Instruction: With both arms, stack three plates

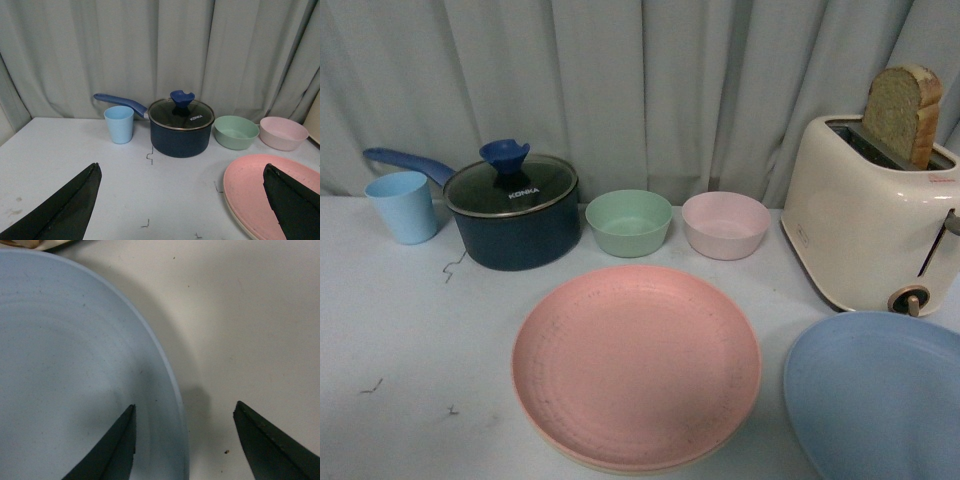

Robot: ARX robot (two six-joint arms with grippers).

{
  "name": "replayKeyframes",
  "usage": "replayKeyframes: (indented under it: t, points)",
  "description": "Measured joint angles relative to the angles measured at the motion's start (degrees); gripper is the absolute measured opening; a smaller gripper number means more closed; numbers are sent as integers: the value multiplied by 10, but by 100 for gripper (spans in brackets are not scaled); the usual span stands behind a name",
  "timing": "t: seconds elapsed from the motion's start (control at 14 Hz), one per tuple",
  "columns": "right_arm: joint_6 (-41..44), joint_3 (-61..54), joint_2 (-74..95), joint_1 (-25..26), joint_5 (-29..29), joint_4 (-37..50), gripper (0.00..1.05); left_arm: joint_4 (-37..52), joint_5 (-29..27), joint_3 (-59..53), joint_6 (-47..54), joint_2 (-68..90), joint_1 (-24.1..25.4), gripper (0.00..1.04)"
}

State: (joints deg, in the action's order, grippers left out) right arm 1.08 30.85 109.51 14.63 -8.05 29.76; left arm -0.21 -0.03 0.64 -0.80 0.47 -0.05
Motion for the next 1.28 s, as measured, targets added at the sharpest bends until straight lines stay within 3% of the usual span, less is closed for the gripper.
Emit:
replayKeyframes:
  t: [0.36, 0.43, 0.64, 0.78, 0.93, 1.07, 1.28]
  points:
    - [1, -19, -10, 21, -23, 4, 9, 0, 0, 0, 0, 0, 0, 98]
    - [1, -26, -25, 32, -43, 1, 2, 0, 0, 0, 0, 0, 0, 98]
    - [21, -69, -125, 77, -81, -51, 2, 0, 0, 0, 0, 0, 0, 98]
    - [50, -95, -235, 113, -131, -134, 2, 0, 0, 0, 0, 0, 0, 98]
    - [45, -83, -347, 106, -161, -193, 2, 0, 0, 0, 0, 0, 0, 98]
    - [3, -42, -376, 43, -138, -179, 2, 0, 0, 0, 0, 0, 0, 98]
    - [-87, 32, -286, -110, -58, -154, 2, 0, 0, 0, 0, 0, 0, 98]
